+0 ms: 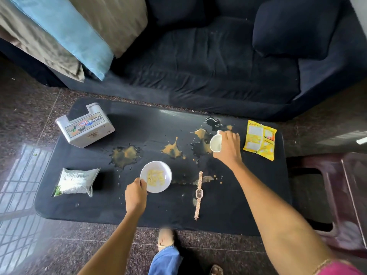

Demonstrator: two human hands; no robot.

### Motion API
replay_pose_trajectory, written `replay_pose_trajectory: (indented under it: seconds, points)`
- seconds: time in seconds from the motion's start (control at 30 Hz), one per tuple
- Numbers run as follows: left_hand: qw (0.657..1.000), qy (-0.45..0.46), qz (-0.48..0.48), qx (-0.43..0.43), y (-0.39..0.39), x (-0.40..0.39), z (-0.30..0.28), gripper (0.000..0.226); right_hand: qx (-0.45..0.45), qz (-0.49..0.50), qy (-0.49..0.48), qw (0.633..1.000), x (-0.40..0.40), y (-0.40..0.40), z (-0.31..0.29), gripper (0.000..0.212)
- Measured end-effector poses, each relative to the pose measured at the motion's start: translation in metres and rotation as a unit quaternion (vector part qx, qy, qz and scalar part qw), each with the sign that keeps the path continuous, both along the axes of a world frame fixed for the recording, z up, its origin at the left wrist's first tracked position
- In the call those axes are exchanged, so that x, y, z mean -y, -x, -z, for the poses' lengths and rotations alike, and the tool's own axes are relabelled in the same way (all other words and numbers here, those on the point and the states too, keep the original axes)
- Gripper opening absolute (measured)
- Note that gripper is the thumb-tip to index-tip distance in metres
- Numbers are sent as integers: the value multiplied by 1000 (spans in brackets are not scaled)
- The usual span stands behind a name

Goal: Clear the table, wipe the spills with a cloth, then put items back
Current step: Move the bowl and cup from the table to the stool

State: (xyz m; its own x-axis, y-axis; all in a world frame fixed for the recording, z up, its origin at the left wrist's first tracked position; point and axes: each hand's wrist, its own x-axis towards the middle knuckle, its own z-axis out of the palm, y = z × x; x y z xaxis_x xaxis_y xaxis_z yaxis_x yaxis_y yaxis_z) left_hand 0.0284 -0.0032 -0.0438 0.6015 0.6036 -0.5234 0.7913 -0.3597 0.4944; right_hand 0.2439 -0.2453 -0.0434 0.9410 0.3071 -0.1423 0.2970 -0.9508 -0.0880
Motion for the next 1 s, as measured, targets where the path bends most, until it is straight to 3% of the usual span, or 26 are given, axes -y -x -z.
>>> replay_pose_trajectory:
  seconds: [0.27, 0.5, 0.67, 1.0]
  points:
    - [998, -14, 53, 2, 5, 60, -27, 33, 22, 122, -186, 975, 77, 93, -28, 62]
    - [989, 15, 142, 24, -13, 178, -48, 31, 45, 229, -193, 953, 190, 154, -44, 62]
    - [971, 3, 233, 52, -40, 296, -64, 32, 96, 326, -224, 914, 311, 159, -63, 60]
    - [926, 103, 348, 103, -81, 579, -68, 34, 133, 472, -209, 846, 586, 164, -80, 65]
